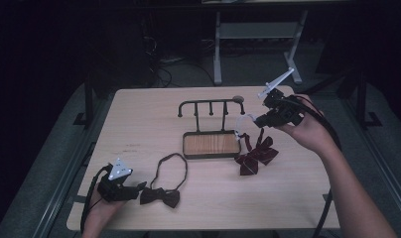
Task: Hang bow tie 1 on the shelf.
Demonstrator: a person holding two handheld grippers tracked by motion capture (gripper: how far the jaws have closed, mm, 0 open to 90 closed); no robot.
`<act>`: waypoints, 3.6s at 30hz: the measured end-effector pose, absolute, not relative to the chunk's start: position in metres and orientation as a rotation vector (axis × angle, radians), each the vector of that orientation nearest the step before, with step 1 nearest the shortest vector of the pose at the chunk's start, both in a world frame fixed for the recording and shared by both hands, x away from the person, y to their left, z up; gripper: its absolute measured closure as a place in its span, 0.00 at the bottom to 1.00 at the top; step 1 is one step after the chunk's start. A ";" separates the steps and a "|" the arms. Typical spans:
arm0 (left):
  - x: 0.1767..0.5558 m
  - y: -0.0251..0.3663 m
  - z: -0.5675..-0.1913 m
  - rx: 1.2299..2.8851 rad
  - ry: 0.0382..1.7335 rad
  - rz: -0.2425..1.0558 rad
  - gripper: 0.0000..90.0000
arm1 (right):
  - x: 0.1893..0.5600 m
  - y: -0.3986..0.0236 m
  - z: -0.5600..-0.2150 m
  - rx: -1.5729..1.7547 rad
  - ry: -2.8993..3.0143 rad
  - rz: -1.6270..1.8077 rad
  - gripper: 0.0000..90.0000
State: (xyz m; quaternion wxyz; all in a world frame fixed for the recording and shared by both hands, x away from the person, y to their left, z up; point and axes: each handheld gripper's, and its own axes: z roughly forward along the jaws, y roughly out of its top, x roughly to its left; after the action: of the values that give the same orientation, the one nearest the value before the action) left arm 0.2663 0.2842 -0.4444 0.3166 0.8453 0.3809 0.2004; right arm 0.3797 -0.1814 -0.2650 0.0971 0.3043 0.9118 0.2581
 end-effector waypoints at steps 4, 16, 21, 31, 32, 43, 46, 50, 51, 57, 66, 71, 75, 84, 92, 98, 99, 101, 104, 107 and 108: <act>0.267 0.285 -0.444 2.225 1.005 0.525 0.34 | 0.387 -0.181 -0.262 0.920 2.695 0.759 0.95; 0.267 0.284 -0.445 2.220 1.011 0.517 0.34 | 0.408 -0.178 -0.259 0.956 2.683 0.752 0.95; 0.267 0.284 -0.445 2.221 1.009 0.513 0.34 | 0.418 -0.181 -0.260 0.993 2.675 0.751 0.95; 0.267 0.283 -0.445 2.222 1.004 0.508 0.34 | 0.433 -0.187 -0.268 1.079 2.658 0.760 0.95; 0.267 0.283 -0.445 2.222 1.004 0.508 0.34 | 0.434 -0.188 -0.269 1.086 2.657 0.760 0.95; 0.267 0.281 -0.446 2.231 1.000 0.511 0.34 | 0.440 -0.191 -0.283 1.125 2.665 0.752 0.91; 0.267 0.281 -0.446 2.230 1.002 0.509 0.34 | 0.439 -0.191 -0.286 1.119 2.679 0.758 0.90; 0.267 0.281 -0.446 2.233 0.999 0.509 0.34 | 0.437 -0.192 -0.289 1.109 2.695 0.775 0.88; 0.267 0.280 -0.446 2.235 0.998 0.510 0.34 | 0.436 -0.192 -0.290 1.110 2.698 0.781 0.87; 0.267 0.280 -0.446 2.237 0.997 0.512 0.34 | 0.429 -0.195 -0.299 1.104 2.718 0.820 0.84; 0.267 0.280 -0.446 2.235 1.000 0.510 0.34 | 0.423 -0.199 -0.315 1.131 2.736 0.848 0.77; 0.267 0.280 -0.446 2.231 1.001 0.510 0.34 | 0.420 -0.202 -0.323 1.145 2.737 0.852 0.73; 0.267 0.280 -0.446 2.229 1.004 0.510 0.34 | 0.418 -0.203 -0.325 1.154 2.739 0.866 0.71; 0.267 0.280 -0.446 2.230 1.003 0.510 0.34 | 0.413 -0.206 -0.333 1.166 2.738 0.870 0.65; 0.267 0.280 -0.447 2.241 1.001 0.511 0.34 | 0.410 -0.209 -0.342 1.186 2.762 0.886 0.62; 0.268 0.280 -0.447 2.248 0.996 0.511 0.34 | 0.407 -0.210 -0.349 1.196 2.765 0.884 0.59; 0.268 0.280 -0.447 2.248 0.995 0.512 0.34 | 0.407 -0.210 -0.350 1.196 2.770 0.886 0.59; 0.268 0.280 -0.447 2.249 0.995 0.512 0.34 | 0.405 -0.210 -0.354 1.202 2.775 0.880 0.57; 0.268 0.281 -0.447 2.249 0.994 0.513 0.34 | 0.404 -0.211 -0.356 1.206 2.779 0.880 0.55; 0.268 0.281 -0.447 2.247 0.997 0.512 0.34 | 0.403 -0.212 -0.359 1.205 2.791 0.851 0.54; 0.268 0.281 -0.447 2.245 0.998 0.511 0.34 | 0.402 -0.212 -0.360 1.209 2.790 0.861 0.53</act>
State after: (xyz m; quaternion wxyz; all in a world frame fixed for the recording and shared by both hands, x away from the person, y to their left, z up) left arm 0.2677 0.2813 -0.4469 0.3107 0.8503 0.3781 0.1937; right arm 0.4020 -0.2124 -0.3598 -0.0091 0.3825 0.8828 0.2724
